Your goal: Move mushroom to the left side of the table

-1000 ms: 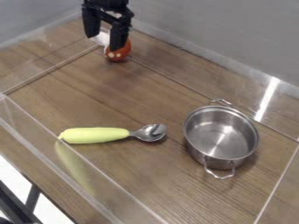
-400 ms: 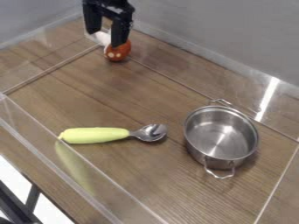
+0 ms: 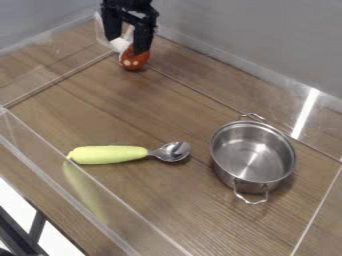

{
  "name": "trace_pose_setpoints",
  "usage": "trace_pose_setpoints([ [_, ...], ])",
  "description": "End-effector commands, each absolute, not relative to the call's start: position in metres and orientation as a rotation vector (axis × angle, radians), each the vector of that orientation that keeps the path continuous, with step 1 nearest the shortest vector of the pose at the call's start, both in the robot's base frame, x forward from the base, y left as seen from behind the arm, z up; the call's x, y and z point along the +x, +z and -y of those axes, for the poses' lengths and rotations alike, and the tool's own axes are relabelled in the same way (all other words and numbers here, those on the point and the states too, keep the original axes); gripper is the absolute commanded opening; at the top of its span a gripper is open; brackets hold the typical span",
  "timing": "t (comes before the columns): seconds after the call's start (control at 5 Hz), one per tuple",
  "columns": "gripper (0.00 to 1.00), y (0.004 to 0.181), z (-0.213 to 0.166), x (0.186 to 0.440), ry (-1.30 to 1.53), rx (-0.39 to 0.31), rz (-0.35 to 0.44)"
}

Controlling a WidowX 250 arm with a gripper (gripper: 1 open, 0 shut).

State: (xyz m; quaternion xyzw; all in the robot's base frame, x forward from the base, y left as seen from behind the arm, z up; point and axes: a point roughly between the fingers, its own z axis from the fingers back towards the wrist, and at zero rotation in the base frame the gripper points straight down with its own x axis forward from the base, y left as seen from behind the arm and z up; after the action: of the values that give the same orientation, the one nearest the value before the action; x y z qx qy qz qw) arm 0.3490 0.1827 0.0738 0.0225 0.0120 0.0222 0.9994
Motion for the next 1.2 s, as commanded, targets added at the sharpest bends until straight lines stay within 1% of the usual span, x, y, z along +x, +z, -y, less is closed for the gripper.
trace_pose_setpoints([
  [0.0,1.00,0.090,-0.185,0.365,0.044,0.074,0.045],
  [0.8,1.00,0.064,-0.183,0.380,0.037,0.063,0.031],
  [1.0,0.00,0.061,-0.181,0.380,0.041,0.062,0.028],
])
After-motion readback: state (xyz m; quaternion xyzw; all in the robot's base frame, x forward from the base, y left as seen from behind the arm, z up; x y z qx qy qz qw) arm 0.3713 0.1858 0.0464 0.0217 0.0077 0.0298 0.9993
